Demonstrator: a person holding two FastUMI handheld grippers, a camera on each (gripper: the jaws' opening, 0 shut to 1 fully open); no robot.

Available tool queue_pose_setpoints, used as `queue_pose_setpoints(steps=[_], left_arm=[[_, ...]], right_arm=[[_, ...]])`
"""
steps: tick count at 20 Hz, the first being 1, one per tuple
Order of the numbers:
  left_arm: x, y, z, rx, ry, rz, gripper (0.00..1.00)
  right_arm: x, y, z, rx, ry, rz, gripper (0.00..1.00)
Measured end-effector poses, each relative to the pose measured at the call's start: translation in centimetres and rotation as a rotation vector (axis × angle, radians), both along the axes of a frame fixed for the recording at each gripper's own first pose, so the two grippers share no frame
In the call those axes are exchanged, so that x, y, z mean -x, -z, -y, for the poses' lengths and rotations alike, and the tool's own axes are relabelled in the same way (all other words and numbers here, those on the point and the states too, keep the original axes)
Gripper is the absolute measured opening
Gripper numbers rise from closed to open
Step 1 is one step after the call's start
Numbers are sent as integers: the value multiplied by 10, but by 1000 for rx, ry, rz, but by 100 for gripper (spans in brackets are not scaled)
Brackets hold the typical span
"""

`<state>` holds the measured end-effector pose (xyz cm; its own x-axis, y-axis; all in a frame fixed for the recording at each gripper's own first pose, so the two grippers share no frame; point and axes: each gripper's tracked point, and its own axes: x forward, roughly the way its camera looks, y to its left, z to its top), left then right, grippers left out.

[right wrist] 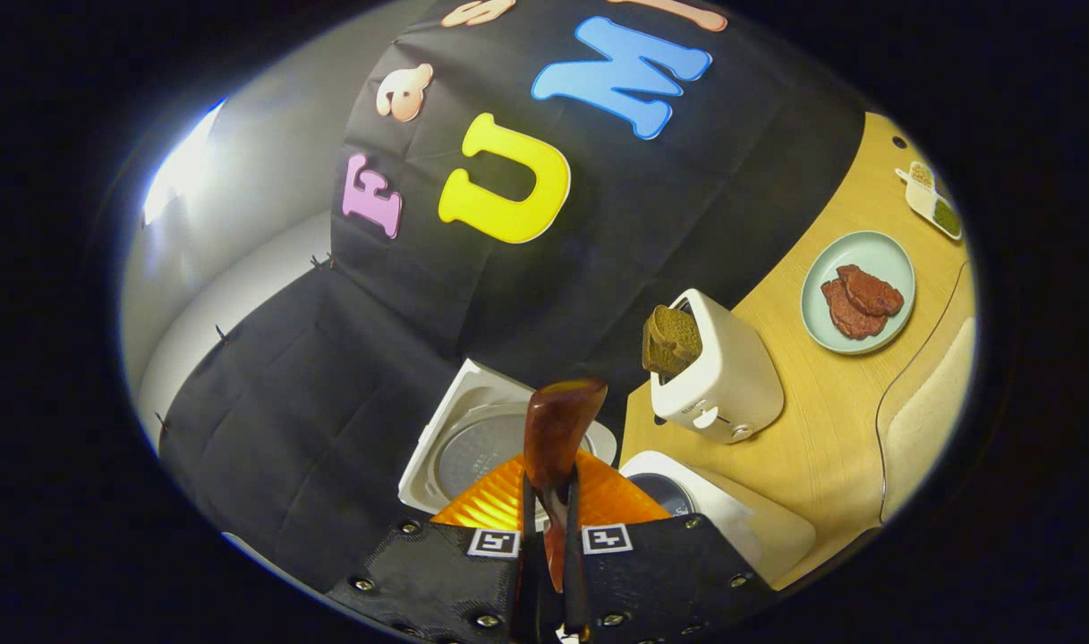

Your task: Close the left gripper, press the button to open the rice cooker; take a wooden spoon from the chopstick holder with the right hand, scoop a spoonful of rice and pour it into the rice cooker, then put the wooden spoon back into the chopstick holder.

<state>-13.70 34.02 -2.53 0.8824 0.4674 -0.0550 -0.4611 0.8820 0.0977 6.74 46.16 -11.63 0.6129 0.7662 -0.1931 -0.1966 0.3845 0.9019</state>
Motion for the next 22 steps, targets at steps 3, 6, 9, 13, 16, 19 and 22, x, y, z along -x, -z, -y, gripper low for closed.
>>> queue_pose_setpoints(steps=[3,6,9,13,16,19,22], left_arm=[[8,5,-9,9,-30,-8,100],[15,9,-18,20,-63,-13,100],[24,13,-23,29,-86,-18,100],[30,16,-24,35,-101,-22,100],[28,18,-20,42,-100,-20,98],[25,19,-16,43,-92,-16,98],[22,20,-13,47,-84,-14,92]], right_arm=[[3,13,-30,98,-53,44,11],[6,26,-54,196,-114,94,11],[10,37,-68,292,-160,150,11],[11,44,-73,400,-197,219,11],[11,41,-75,460,-217,275,11],[11,32,-74,516,-233,365,11],[12,19,-78,595,-259,508,11]])
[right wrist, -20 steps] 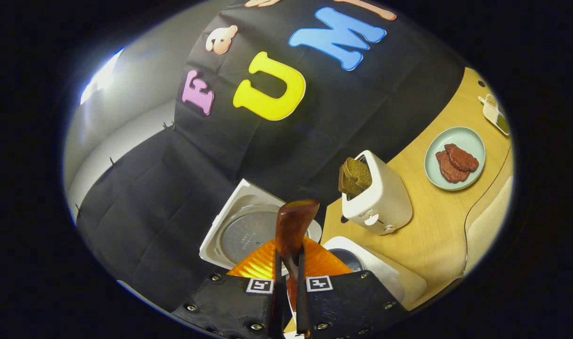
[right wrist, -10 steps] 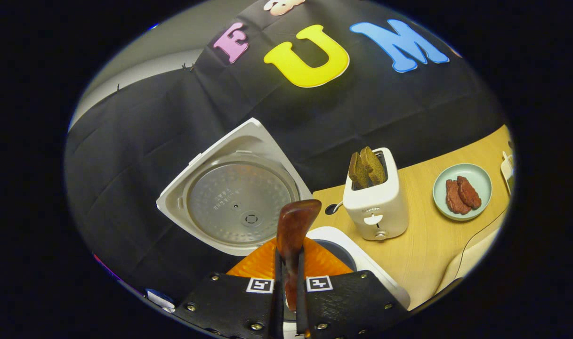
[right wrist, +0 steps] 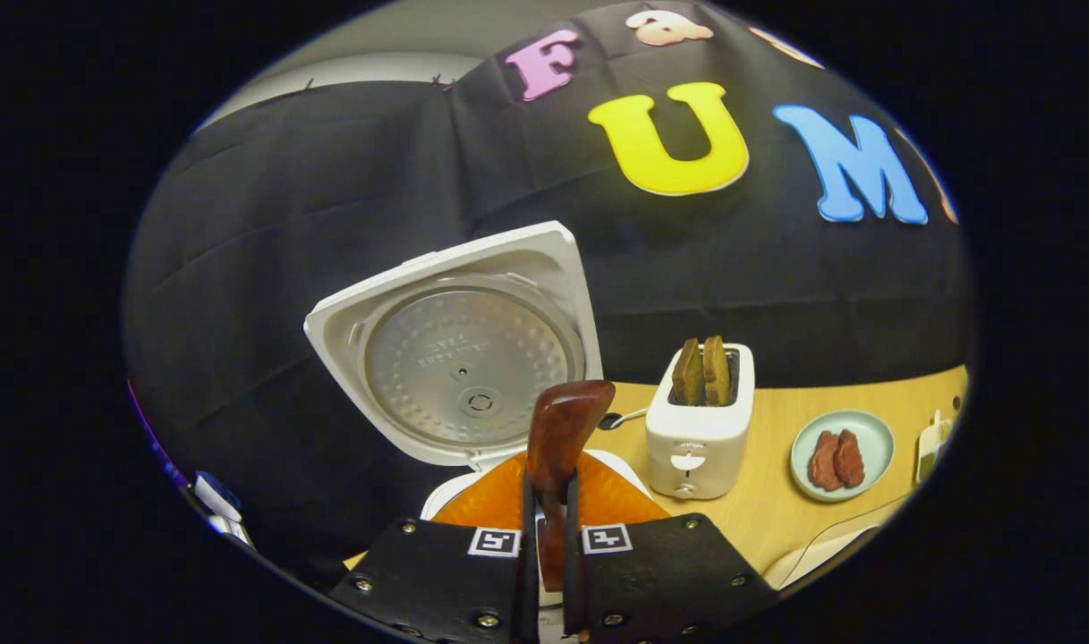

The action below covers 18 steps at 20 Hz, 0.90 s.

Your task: Close the left gripper, press the button to open the rice cooker; take a wooden spoon from the chopstick holder with the right hand, scoop a spoonful of rice and pour it into the rice cooker, then put the wooden spoon back into the chopstick holder.

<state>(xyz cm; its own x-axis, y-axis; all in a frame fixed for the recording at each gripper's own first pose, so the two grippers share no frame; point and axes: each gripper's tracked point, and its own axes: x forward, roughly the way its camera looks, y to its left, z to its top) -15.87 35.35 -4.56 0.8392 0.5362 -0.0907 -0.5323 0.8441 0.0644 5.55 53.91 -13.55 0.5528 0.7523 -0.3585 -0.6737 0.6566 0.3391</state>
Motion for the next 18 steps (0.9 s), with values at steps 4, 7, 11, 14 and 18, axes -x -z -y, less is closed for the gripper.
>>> queue_pose_setpoints(steps=[4,7,11,14,18], left_arm=[[-7,2,2,5,4,2,96],[-8,2,2,9,7,6,100],[-14,-2,8,5,24,14,92],[-21,-8,17,6,47,26,98],[-36,-17,35,4,91,49,98]], right_arm=[[9,-19,-6,91,-65,219,11],[13,-31,-5,132,-88,359,11],[17,-53,6,137,-85,484,11],[19,-78,15,69,-88,474,11],[15,-114,45,-52,-47,384,11]])
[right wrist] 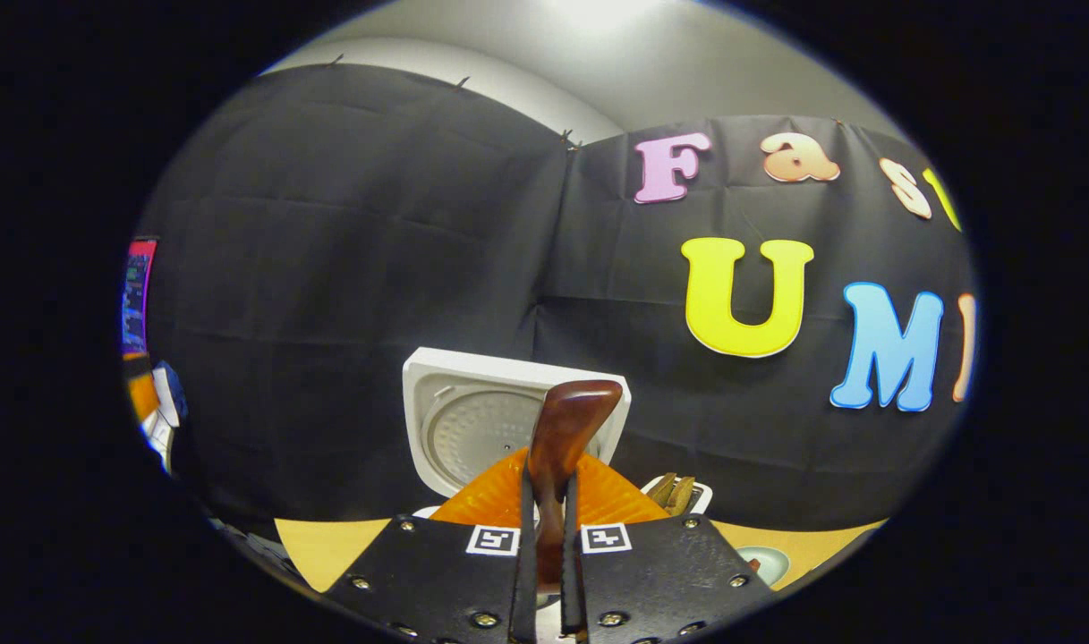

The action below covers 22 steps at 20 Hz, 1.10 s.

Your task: Close the left gripper, press the button to open the rice cooker; take a wooden spoon from the chopstick holder with the right hand, scoop a spoonful of rice and pour it into the rice cooker, then put the wooden spoon back into the chopstick holder.

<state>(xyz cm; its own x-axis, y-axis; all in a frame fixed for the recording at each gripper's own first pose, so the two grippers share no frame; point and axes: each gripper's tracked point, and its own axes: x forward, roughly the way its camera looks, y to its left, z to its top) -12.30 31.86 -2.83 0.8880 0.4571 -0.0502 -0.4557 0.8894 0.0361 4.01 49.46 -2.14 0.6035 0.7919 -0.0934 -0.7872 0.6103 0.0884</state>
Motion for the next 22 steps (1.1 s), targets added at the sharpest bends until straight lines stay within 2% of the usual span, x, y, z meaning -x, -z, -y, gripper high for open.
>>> queue_pose_setpoints(steps=[4,9,15,17,19,20,22], left_arm=[[-23,-8,26,-7,61,18,98],[-57,-19,68,-8,147,47,100],[-94,-24,118,7,232,66,100],[-104,-25,133,7,255,68,92],[-111,-26,148,12,277,68,92],[-115,-26,155,13,286,69,100],[-123,-27,168,13,302,66,99]], right_arm=[[-14,-23,55,-58,69,-33,11],[-37,-27,140,-65,193,-44,11],[-62,-16,236,-58,343,-82,11],[-69,-8,265,-42,391,-89,11],[-73,0,292,-29,438,-102,11],[-75,6,307,-26,461,-109,11],[-81,20,335,-16,510,-132,11]])
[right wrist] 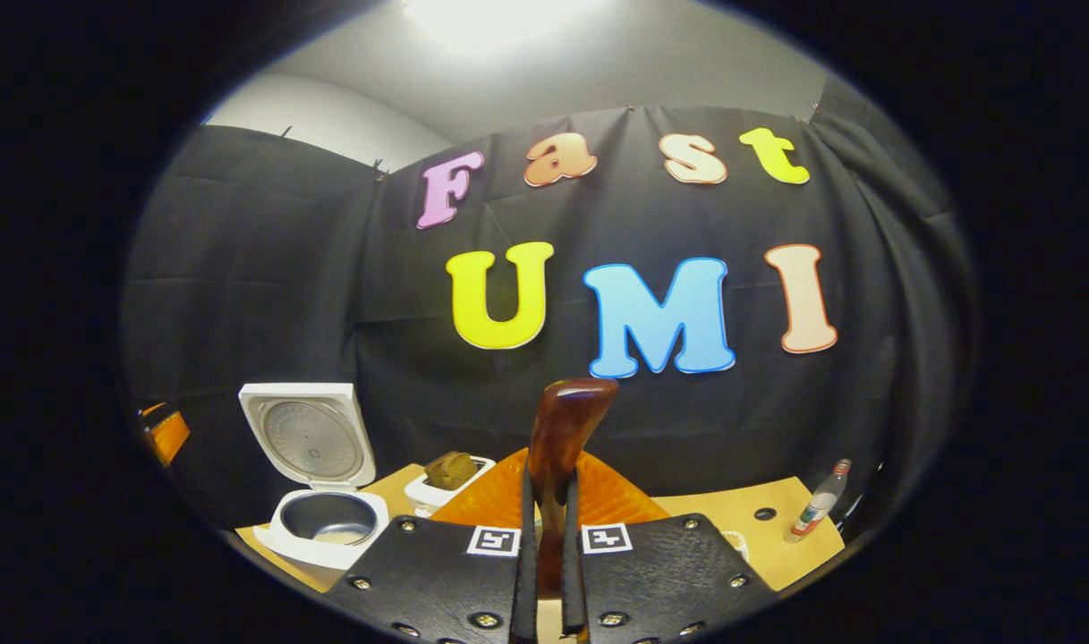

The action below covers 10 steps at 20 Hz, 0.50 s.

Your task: Close the left gripper, press the button to open the rice cooker; take a wooden spoon from the chopstick holder with the right hand, scoop a spoonful of rice and pour it into the rice cooker, then put the wooden spoon back into the chopstick holder.

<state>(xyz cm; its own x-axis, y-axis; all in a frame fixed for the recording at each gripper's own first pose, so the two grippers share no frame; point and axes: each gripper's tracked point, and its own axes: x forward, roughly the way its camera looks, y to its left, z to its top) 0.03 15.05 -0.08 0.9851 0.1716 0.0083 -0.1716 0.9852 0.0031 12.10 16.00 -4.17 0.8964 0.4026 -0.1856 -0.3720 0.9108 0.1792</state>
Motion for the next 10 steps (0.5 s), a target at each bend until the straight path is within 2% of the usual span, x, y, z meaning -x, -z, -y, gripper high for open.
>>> queue_pose_setpoints(steps=[8,9,10], left_arm=[[-10,-2,40,-19,32,-16,98],[-11,-4,45,-24,34,-18,92],[-10,-6,48,-29,34,-17,92]], right_arm=[[-11,72,95,2,168,-134,11],[-11,83,103,6,182,-152,11],[-10,94,109,9,194,-171,11]])
